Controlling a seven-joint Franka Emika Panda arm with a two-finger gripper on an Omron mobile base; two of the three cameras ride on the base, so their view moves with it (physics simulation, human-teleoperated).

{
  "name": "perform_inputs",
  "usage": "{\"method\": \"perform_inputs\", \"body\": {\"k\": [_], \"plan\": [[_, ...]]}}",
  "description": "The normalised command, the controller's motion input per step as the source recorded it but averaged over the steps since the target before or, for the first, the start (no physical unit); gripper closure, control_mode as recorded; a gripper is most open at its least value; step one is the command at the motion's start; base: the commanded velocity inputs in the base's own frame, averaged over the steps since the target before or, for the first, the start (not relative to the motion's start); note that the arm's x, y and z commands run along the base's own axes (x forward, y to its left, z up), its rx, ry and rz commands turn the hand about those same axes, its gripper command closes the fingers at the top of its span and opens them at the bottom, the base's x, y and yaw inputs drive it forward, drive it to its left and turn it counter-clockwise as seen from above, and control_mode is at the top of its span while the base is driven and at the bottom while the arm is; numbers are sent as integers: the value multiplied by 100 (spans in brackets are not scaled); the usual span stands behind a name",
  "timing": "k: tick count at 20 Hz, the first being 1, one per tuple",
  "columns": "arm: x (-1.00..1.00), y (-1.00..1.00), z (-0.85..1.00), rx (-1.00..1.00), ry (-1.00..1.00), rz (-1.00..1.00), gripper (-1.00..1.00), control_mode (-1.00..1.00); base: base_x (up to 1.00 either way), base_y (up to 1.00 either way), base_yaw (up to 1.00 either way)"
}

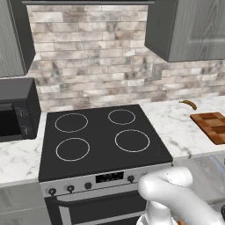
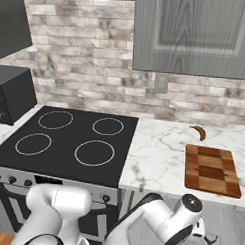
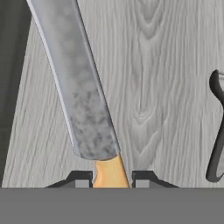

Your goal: Open the drawer on the right and place the cutting tools on the cutting board.

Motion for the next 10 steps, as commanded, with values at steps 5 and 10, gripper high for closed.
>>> {"method": "perform_inputs", "body": {"k": [5, 10], "plan": [[52, 0, 100, 0, -3, 0, 100, -100, 0, 0, 0], [9, 0, 100, 0, 0, 0, 100, -100, 0, 0, 0]]}}
